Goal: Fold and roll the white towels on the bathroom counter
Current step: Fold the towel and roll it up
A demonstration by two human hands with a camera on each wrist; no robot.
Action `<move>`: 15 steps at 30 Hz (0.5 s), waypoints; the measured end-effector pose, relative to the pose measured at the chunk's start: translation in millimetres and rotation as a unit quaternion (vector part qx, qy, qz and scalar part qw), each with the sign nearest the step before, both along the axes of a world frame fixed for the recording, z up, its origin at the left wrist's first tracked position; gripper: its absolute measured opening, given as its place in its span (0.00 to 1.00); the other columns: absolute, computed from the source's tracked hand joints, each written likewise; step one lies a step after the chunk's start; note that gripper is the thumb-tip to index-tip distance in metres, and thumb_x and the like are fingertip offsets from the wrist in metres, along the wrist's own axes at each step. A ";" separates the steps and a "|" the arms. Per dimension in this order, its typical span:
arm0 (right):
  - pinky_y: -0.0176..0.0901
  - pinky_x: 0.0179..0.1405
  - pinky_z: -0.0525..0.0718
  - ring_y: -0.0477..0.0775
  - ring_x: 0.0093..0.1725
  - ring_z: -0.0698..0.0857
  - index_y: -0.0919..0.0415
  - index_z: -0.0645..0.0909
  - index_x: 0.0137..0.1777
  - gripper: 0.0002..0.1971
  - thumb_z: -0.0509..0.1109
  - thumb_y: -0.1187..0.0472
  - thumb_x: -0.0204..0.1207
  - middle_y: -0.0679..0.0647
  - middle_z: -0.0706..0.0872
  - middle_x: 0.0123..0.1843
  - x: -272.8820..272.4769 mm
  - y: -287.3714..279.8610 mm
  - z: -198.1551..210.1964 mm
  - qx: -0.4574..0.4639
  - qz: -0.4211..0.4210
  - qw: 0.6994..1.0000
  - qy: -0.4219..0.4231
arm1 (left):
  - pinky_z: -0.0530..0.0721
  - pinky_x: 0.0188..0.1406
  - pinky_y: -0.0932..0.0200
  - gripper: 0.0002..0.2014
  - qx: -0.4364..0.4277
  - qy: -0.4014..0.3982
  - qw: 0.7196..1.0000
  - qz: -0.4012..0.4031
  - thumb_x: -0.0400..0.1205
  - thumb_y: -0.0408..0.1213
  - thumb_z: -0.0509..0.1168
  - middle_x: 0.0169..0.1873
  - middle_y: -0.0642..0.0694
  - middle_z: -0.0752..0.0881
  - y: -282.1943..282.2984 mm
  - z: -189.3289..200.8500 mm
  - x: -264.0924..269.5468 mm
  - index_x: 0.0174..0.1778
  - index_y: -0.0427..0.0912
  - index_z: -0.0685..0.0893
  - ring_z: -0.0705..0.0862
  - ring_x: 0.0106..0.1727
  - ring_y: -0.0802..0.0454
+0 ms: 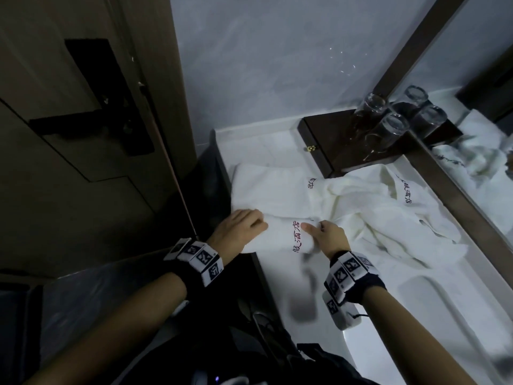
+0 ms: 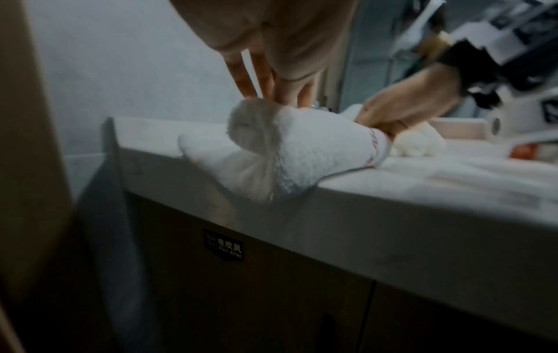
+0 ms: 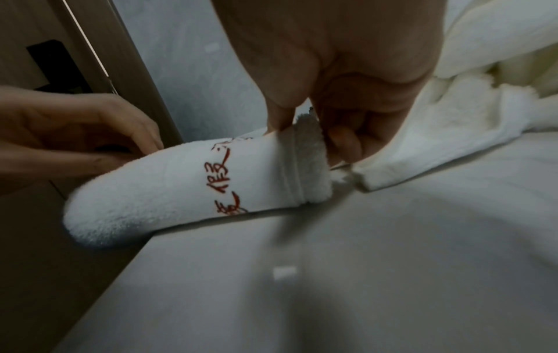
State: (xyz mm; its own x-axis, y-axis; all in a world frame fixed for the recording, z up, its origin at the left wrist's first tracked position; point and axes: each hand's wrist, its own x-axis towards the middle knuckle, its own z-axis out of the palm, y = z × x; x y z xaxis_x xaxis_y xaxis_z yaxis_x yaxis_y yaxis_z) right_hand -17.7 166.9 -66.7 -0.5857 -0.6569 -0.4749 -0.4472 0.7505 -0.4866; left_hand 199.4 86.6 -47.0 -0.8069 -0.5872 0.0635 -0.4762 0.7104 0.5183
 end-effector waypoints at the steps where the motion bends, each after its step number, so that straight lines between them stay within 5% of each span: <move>1: 0.47 0.47 0.70 0.58 0.47 0.76 0.60 0.68 0.33 0.20 0.65 0.46 0.77 0.63 0.81 0.46 0.8 -2.5 -0.7 -0.001 -0.006 1.000 -0.002 | 0.86 0.45 0.62 0.18 -0.014 -0.027 0.999 -0.040 0.69 0.26 0.52 0.44 0.47 0.87 2.0 -0.3 0.2 0.45 0.42 0.86 0.86 0.46 0.49; 4: 0.50 0.50 0.72 0.64 0.54 0.80 0.65 0.74 0.45 0.20 0.63 0.45 0.78 0.67 0.84 0.54 4.1 -6.5 -3.1 -0.005 -0.029 1.000 -0.004 | 0.87 0.42 0.58 0.14 -0.080 -0.070 0.990 -0.088 0.68 0.34 0.63 0.45 0.45 0.87 -0.2 -12.4 4.3 0.49 0.40 0.85 0.87 0.44 0.47; 6: 0.51 0.51 0.73 0.65 0.56 0.80 0.66 0.74 0.51 0.21 0.62 0.45 0.78 0.67 0.84 0.55 8.2 -7.4 -5.5 -0.007 -0.045 0.999 0.001 | 0.87 0.43 0.59 0.23 -0.118 -0.121 0.977 -0.129 0.63 0.44 0.70 0.47 0.45 0.87 -3.5 -19.7 5.6 0.53 0.39 0.84 0.87 0.46 0.48; 9: 0.50 0.53 0.71 0.68 0.57 0.79 0.67 0.72 0.62 0.21 0.70 0.55 0.75 0.69 0.80 0.59 17.2 -4.9 -7.5 -0.116 -0.043 0.987 0.103 | 0.86 0.31 0.65 0.25 -0.173 -0.166 0.963 -0.125 0.53 0.38 0.76 0.40 0.50 0.87 -5.2 -21.7 1.0 0.48 0.44 0.86 0.86 0.39 0.55; 12: 0.41 0.51 0.65 0.59 0.57 0.77 0.66 0.76 0.59 0.18 0.74 0.64 0.71 0.61 0.76 0.59 21.2 1.1 -2.2 -0.264 0.076 0.949 0.153 | 0.78 0.15 0.69 0.26 -0.154 -0.157 0.970 -0.106 0.46 0.37 0.76 0.37 0.52 0.84 -7.5 -19.4 -3.2 0.42 0.46 0.85 0.84 0.34 0.58; 15: 0.41 0.58 0.62 0.49 0.59 0.75 0.58 0.79 0.60 0.26 0.81 0.53 0.62 0.51 0.78 0.60 15.0 12.6 -2.7 -0.210 0.240 0.943 0.098 | 0.85 0.26 0.61 0.27 -0.079 -0.151 0.981 -0.093 0.54 0.40 0.75 0.47 0.48 0.81 -19.5 -15.8 -1.6 0.51 0.44 0.81 0.83 0.43 0.54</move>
State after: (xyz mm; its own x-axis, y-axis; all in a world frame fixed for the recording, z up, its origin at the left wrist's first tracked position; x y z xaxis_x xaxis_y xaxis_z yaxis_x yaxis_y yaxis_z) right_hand -2.7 179.5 -69.4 -0.2230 -0.9745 -0.0268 -0.7986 0.1983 -0.5682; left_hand 197.9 67.2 -62.8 -0.8956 -0.4295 -0.1156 -0.4447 0.8601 0.2501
